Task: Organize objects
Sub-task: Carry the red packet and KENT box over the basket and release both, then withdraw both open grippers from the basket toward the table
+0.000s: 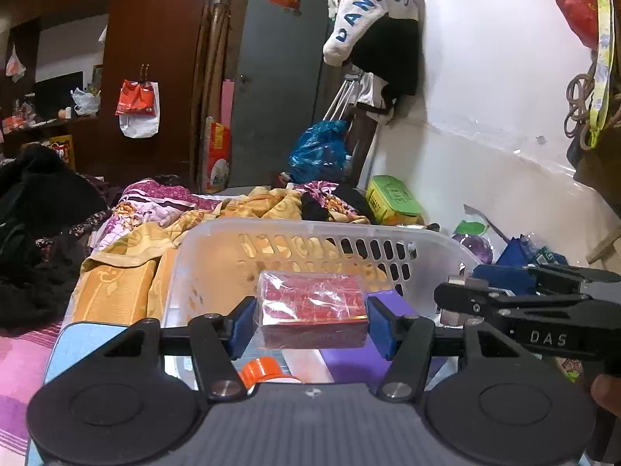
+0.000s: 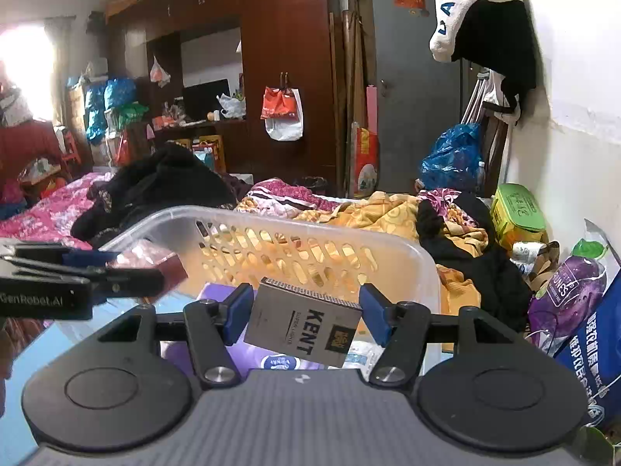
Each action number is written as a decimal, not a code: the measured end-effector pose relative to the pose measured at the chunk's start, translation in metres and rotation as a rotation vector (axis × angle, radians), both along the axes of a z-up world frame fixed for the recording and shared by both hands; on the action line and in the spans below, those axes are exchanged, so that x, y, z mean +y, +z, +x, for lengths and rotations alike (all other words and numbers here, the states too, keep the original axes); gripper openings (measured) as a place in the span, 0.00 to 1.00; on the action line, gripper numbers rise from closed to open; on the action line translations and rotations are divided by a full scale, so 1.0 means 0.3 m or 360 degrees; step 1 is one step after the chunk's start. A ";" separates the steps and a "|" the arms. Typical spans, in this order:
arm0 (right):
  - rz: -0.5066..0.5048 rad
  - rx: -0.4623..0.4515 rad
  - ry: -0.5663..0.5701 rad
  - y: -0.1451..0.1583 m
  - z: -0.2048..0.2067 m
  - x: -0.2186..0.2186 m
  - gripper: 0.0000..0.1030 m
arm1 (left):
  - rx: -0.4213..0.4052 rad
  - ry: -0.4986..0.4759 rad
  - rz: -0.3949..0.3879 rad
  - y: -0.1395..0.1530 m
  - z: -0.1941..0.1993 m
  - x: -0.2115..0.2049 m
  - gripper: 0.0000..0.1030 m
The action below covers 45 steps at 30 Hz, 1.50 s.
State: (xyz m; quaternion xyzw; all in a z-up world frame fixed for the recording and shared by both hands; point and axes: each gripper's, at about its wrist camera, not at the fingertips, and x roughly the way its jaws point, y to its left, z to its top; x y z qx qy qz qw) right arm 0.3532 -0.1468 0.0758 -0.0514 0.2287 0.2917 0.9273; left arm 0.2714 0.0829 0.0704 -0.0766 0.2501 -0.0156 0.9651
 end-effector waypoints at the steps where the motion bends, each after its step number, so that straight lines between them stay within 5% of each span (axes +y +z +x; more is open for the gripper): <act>1: 0.0001 -0.0002 0.0000 0.003 -0.007 -0.003 0.62 | 0.0000 -0.0002 -0.0010 -0.001 -0.002 0.003 0.61; 8: -0.0001 -0.0022 0.0007 0.014 -0.019 -0.006 0.62 | -0.0018 -0.0007 -0.0036 -0.002 0.003 0.003 0.62; 10: 0.0052 -0.0007 0.0009 0.016 -0.010 -0.013 0.77 | -0.0073 -0.0011 0.0008 -0.004 -0.006 -0.007 0.69; 11: 0.0081 -0.0011 0.0011 0.016 -0.012 -0.021 0.95 | -0.0093 -0.0001 0.0045 -0.003 -0.012 -0.012 0.87; 12: 0.0091 -0.0037 0.0006 0.019 -0.019 -0.028 1.00 | -0.0113 -0.0004 0.0065 -0.002 -0.017 -0.016 0.92; 21: 0.0228 0.0002 0.0019 0.036 -0.162 -0.216 1.00 | -0.0288 -0.0138 0.0015 0.040 -0.272 -0.037 0.97; 30: 0.0269 0.0021 0.0093 -0.137 -0.401 -0.385 1.00 | -0.0383 -0.0511 0.0030 -0.096 -0.616 -0.223 0.97; 36: 0.0261 -0.0011 0.0172 -0.211 -0.524 -0.419 1.00 | -0.0377 -0.0700 0.0128 -0.224 -0.674 -0.333 0.97; 45: 0.0298 0.0014 0.0298 -0.324 -0.552 -0.432 1.00 | -0.0298 -0.0914 0.0149 -0.354 -0.636 -0.237 0.95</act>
